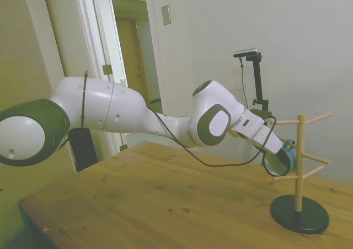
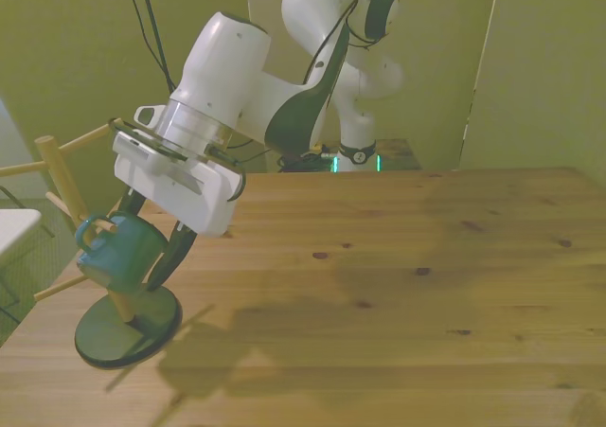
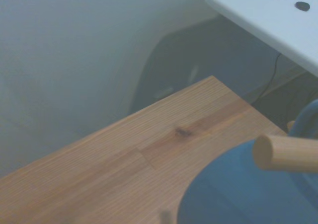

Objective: Unload the mug

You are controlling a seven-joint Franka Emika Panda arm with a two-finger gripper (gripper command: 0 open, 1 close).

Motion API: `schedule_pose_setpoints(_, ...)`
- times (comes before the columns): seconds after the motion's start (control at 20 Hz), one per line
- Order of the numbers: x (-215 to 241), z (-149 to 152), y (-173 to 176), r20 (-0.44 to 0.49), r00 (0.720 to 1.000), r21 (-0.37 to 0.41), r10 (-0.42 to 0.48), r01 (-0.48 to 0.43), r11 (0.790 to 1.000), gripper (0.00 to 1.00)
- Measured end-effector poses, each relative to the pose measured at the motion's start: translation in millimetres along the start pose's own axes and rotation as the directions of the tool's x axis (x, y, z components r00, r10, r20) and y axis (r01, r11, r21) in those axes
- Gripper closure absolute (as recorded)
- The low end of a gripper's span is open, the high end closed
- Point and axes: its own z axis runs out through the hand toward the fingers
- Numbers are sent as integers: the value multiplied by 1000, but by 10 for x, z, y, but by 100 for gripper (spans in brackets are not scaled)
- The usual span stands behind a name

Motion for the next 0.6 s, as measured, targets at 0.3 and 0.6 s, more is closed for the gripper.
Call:
schedule_pose_setpoints(0.3,-2,32,-36,-7,1000,3,-5,5,1000,100)
schedule_pose_setpoints(0.6,-25,11,-67,-4,1000,9,-7,7,1000,100)
